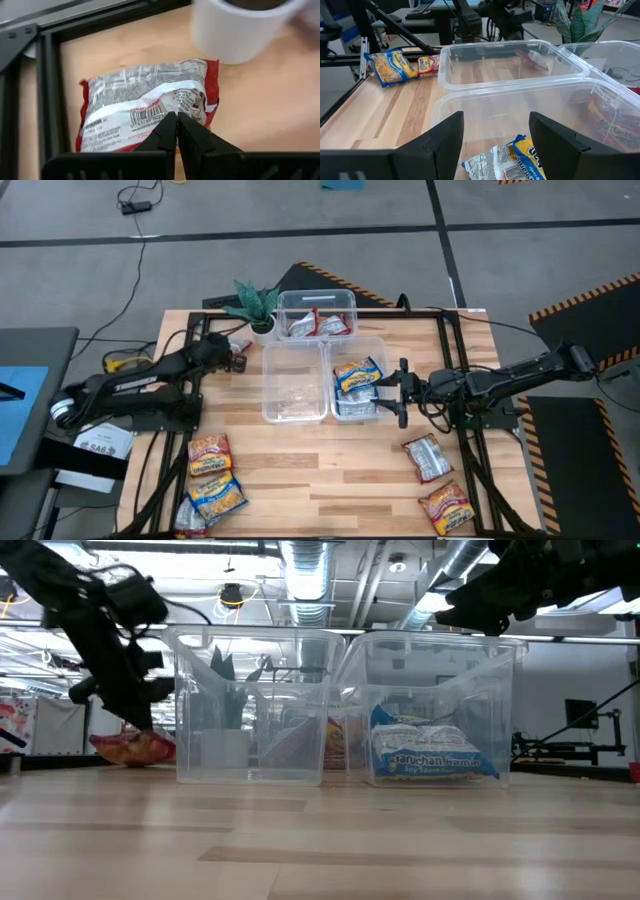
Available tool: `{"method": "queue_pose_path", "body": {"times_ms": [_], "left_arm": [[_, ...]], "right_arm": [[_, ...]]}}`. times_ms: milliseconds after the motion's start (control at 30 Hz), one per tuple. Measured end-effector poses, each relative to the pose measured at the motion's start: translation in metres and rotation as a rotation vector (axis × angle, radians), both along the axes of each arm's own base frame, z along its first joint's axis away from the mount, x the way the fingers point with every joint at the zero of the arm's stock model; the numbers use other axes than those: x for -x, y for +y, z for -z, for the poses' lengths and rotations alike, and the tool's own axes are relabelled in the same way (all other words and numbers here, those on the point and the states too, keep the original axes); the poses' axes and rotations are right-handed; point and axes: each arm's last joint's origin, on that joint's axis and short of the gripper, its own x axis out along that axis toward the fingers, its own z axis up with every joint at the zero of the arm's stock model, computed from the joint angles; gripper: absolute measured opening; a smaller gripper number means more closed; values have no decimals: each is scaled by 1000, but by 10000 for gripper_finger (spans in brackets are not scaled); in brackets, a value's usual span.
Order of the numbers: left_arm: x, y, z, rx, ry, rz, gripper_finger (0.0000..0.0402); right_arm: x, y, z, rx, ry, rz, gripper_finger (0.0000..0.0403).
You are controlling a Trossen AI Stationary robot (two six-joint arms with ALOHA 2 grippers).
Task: Sort Maruchan noodles
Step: Put the red noodle pack into the top transparent bin
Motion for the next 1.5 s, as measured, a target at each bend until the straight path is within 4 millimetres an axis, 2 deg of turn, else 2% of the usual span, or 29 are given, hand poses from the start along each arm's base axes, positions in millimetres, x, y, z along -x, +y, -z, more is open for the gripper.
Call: {"method": "queue_pose_path", "body": {"times_ms": [400, 767, 900, 1033, 1233, 1367, 1500], "left_arm": [[9, -45, -37, -34, -319, 236, 0], [15, -62, -108, -193, -468, 332, 0], [12, -67, -123, -208, -477, 411, 0], [4, -71, -118, -144, -444, 563, 0], [-7, -77, -86, 51, -239, 665, 5], [-10, -80, -72, 145, -95, 683, 31], [-19, -85, -64, 156, 0, 752, 76]], "right_arm": [[0, 0, 0, -22, -2, 5, 249], [0, 0, 0, -23, -2, 5, 249], [0, 0, 0, -23, -2, 5, 249], [0, 0, 0, -23, -2, 5, 249], [0, 0, 0, -23, -2, 5, 249], [0, 0, 0, -23, -2, 5, 249], [0, 0, 0, -24, -2, 5, 249]]}}
